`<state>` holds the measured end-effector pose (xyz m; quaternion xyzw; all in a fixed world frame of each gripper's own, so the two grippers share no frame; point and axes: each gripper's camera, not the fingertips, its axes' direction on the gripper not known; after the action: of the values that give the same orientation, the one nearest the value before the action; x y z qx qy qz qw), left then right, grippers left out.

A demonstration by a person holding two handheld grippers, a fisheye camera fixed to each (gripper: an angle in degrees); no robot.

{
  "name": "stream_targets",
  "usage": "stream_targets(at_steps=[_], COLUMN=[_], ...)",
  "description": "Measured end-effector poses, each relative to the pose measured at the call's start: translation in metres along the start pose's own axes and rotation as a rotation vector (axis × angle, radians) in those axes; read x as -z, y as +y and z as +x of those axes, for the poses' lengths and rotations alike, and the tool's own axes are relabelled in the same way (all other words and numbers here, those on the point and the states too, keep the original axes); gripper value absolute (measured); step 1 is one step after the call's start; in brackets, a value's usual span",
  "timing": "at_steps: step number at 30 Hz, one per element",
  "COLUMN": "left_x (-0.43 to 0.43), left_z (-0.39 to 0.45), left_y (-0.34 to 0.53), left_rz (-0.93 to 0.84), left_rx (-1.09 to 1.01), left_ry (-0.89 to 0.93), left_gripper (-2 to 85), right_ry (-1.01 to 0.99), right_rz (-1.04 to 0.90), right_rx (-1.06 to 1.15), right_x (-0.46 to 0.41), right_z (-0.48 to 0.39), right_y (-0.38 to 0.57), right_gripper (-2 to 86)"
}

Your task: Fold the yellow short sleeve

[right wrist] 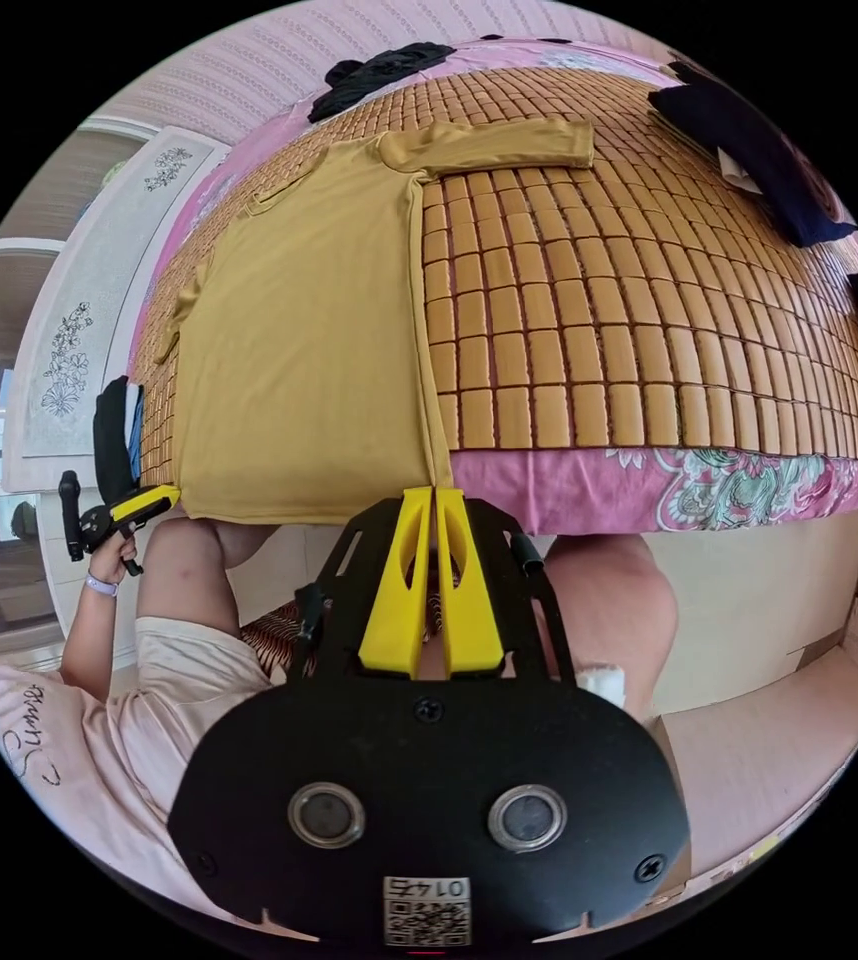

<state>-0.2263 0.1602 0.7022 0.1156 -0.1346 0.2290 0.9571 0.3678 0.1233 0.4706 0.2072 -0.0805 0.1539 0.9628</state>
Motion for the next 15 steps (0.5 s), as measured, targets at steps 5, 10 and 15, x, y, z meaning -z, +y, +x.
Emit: stream_targets(at_steps=[5, 10, 15], left_x=[-0.007, -0.007, 0.011], left_z=[-0.005, -0.013, -0.032], left_y=[0.004, 0.016, 0.038], left_rz=[-0.021, -0.025, 0.130], left_rx=[0.014, 0.015, 0.088], left_ry=[0.041, 0.022, 0.013], left_gripper=[-0.7, 0.5, 1.6], right_ry=[-0.027, 0.032, 0.023], right_rz=[-0.018, -0.020, 0.067], right_rx=[-0.008, -0.030, -0.008], right_x=[-0.017, -0.032, -0.034], right_z=[0.007, 0.010, 0.003], right_y=[-0.005, -0.009, -0.010], right_gripper=[0.0, -0.1, -0.1])
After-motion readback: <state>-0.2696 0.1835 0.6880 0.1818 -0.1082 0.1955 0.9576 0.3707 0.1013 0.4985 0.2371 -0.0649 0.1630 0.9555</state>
